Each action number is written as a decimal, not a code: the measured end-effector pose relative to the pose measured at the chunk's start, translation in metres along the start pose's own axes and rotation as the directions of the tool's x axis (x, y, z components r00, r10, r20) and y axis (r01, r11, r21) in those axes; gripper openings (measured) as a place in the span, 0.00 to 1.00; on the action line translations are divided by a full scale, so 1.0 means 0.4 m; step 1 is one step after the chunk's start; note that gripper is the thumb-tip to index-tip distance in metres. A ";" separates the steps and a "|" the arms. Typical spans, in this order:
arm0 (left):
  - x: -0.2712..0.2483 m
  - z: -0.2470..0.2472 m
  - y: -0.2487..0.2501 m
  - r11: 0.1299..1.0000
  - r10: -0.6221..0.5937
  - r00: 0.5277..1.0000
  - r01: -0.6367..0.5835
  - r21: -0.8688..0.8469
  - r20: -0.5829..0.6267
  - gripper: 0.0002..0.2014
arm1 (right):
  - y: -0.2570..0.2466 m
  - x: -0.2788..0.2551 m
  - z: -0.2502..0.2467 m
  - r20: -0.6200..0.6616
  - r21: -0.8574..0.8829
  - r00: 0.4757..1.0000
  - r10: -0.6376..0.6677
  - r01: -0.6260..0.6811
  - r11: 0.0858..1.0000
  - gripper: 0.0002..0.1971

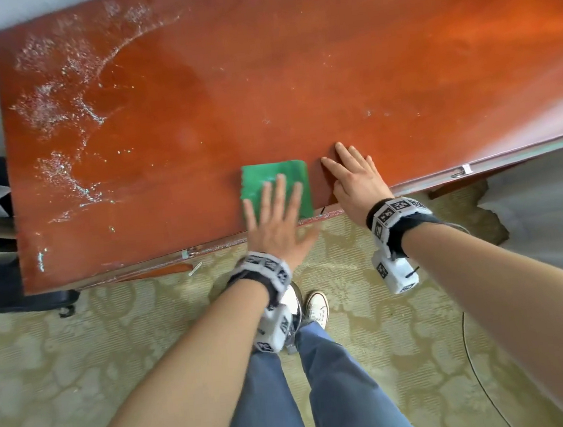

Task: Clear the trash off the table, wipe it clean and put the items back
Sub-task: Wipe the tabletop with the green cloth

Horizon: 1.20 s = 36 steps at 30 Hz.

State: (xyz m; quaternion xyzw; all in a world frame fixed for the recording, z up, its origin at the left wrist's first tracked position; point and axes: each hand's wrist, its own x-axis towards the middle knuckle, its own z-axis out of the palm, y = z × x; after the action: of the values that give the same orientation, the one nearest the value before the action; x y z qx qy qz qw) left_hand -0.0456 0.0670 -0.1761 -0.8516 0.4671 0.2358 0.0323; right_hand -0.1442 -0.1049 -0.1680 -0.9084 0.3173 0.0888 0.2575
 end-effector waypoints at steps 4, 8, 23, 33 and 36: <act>-0.018 0.012 0.002 0.988 0.148 0.989 -0.149 0.046 0.033 0.35 | -0.023 0.012 -0.001 0.027 0.021 1.000 0.015 -0.015 1.000 0.27; -0.068 -0.010 -0.249 0.990 -0.143 0.989 0.143 -0.018 -0.029 0.32 | -0.059 0.014 -0.004 0.063 -0.021 0.998 0.025 -0.024 0.999 0.28; -0.139 -0.014 -0.505 0.991 0.115 0.993 -0.116 0.059 0.022 0.33 | -0.505 0.116 0.194 0.071 -0.010 0.996 -0.045 0.046 0.999 0.28; -0.259 -0.064 -1.065 0.979 -0.203 0.978 0.202 -0.024 -0.054 0.35 | -0.714 0.118 0.298 -0.050 -0.011 0.961 0.271 -0.272 0.962 0.31; -0.294 -0.038 -0.980 0.999 -0.001 1.000 0.001 0.034 -0.003 0.37 | -0.805 0.132 0.335 -0.037 -0.012 0.968 0.250 -0.251 0.968 0.31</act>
State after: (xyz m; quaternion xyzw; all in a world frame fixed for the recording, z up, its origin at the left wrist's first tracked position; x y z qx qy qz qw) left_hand 0.2247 0.3746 -0.1765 -0.8514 0.4708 0.2265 0.0462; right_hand 0.0979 0.1516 -0.1669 -0.8646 0.4331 0.1073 0.2310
